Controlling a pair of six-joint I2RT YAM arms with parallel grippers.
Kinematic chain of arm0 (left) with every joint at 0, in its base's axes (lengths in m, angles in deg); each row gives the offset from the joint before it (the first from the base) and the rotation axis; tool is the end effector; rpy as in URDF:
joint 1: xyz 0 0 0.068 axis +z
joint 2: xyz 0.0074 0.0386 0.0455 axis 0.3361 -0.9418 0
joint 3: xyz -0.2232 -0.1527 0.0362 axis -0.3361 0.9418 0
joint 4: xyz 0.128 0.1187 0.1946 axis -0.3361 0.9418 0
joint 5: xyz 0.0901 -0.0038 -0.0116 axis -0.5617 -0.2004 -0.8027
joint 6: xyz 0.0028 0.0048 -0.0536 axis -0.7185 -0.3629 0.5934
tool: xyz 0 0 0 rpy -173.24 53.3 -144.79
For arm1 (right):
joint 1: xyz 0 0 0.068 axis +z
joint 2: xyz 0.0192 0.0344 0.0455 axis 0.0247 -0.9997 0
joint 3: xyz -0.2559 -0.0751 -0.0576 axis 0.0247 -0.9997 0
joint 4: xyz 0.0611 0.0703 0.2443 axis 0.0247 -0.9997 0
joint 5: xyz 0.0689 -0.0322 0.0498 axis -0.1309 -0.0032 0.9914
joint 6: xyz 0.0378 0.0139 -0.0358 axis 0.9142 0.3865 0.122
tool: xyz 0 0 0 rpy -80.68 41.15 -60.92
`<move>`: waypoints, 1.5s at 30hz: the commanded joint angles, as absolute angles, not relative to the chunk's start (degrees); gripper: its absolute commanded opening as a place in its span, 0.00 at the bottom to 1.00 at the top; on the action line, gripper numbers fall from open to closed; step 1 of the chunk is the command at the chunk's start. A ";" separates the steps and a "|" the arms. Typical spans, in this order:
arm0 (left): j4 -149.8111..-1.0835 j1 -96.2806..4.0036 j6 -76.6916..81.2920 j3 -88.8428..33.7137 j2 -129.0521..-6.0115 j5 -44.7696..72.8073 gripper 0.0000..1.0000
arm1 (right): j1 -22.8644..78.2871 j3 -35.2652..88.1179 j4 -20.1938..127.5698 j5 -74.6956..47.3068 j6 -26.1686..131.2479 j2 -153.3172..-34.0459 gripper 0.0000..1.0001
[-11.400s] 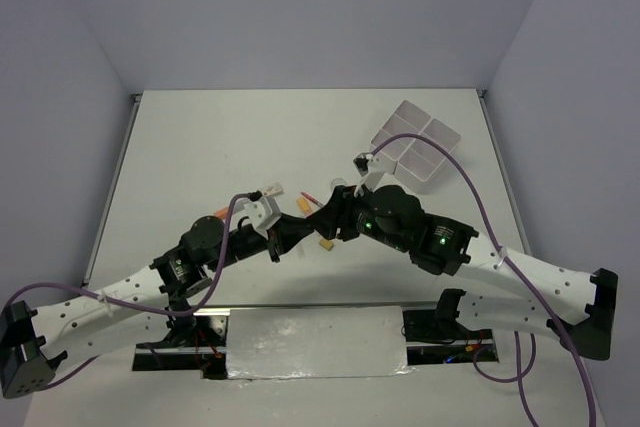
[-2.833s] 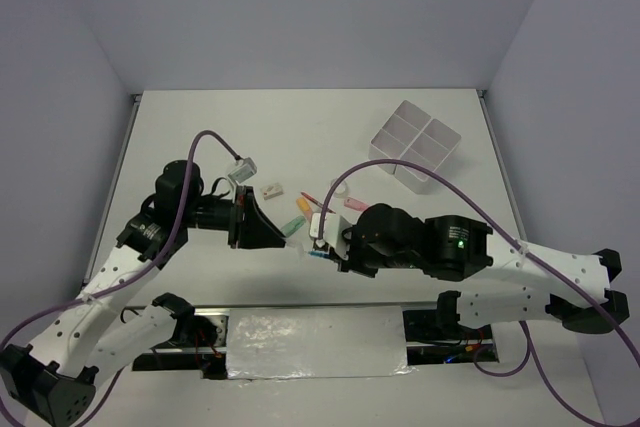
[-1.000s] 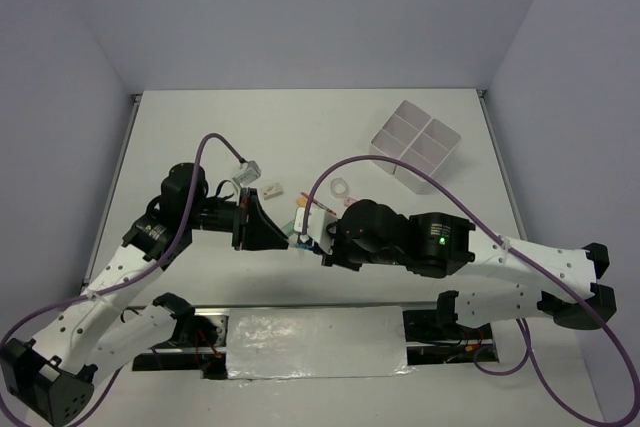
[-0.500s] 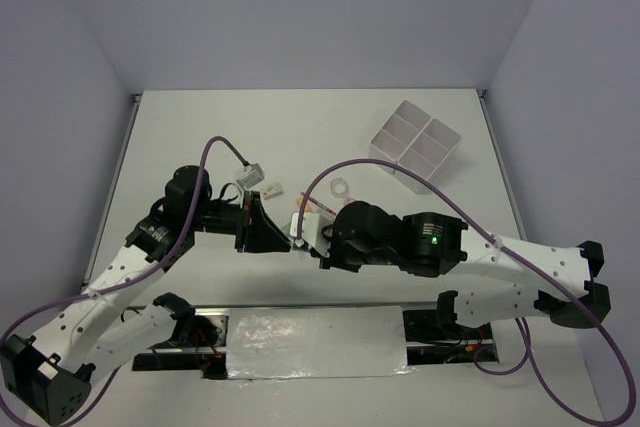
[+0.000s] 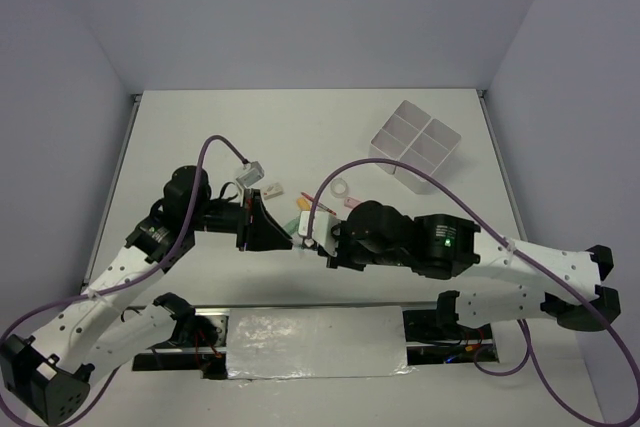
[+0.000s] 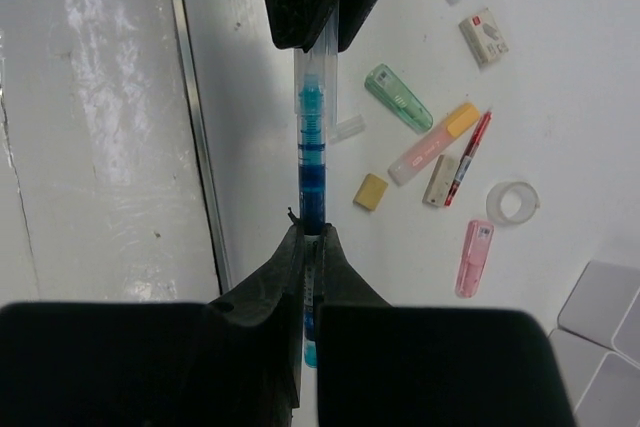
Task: Sort the stationery into containers
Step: Close the pen cap on the pen.
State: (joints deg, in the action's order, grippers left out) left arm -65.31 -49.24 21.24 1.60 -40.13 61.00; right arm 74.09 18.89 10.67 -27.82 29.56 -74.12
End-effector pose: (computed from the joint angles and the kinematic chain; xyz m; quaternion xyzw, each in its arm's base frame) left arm 0.1459 -0.1165 0.3270 0.2830 0.6959 -0.5902 0.2954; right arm 0.0584 0.2100 0.3674 -0.6235 0.6407 0.1764 0.4119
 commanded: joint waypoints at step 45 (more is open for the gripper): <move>-89.87 -54.79 36.25 9.18 -39.94 58.06 0.00 | 74.08 19.35 32.05 -21.60 26.39 -69.64 0.00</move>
State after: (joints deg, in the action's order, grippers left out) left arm -85.33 -51.98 35.95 9.25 -38.56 58.05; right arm 73.54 16.40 12.39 -26.70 27.79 -69.66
